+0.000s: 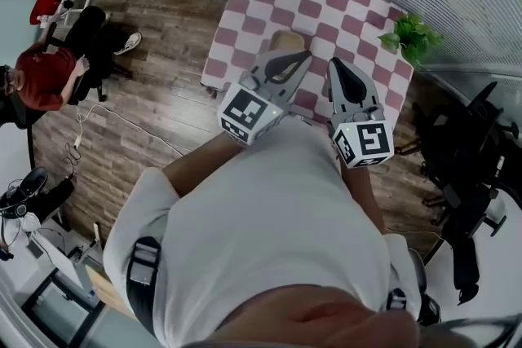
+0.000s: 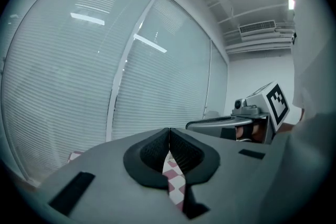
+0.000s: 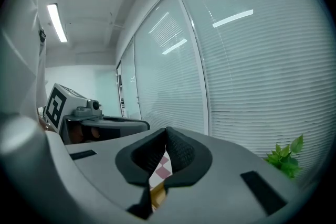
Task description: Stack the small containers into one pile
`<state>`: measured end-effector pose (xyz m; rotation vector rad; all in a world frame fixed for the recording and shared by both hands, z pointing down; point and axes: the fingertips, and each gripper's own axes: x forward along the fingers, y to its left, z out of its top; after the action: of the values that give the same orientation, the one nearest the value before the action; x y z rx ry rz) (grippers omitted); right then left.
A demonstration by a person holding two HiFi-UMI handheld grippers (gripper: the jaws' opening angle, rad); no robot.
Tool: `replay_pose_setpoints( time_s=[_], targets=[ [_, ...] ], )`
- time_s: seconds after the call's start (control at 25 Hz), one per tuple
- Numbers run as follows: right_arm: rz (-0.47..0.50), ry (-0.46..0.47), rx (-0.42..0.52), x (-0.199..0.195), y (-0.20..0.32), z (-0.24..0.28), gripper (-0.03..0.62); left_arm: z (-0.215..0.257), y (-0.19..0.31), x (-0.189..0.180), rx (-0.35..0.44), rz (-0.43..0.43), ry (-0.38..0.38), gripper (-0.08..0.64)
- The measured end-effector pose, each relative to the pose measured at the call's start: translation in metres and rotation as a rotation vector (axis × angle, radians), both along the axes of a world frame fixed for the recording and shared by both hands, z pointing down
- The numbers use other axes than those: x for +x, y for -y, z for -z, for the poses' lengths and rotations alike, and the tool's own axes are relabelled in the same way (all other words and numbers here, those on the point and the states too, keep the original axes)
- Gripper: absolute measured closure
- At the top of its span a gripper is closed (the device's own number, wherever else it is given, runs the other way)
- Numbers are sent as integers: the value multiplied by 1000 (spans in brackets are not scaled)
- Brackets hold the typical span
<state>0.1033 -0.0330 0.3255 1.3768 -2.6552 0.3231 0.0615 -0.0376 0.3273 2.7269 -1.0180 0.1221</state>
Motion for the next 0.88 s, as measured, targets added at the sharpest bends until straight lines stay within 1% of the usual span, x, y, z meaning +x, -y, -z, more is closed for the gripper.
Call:
replay_pose_setpoints(
  time_s=[0.16, 0.68, 0.88],
  targets=[
    [-7, 3, 9, 1, -6, 4, 560, 8, -2, 5, 22, -9, -8, 526],
    [-11, -7, 21, 3, -10, 12, 560, 8, -9, 6, 5, -10, -14, 525],
    [-16, -4, 27, 6, -12, 14, 560, 10, -11, 7, 11, -3, -20, 526]
  ],
)
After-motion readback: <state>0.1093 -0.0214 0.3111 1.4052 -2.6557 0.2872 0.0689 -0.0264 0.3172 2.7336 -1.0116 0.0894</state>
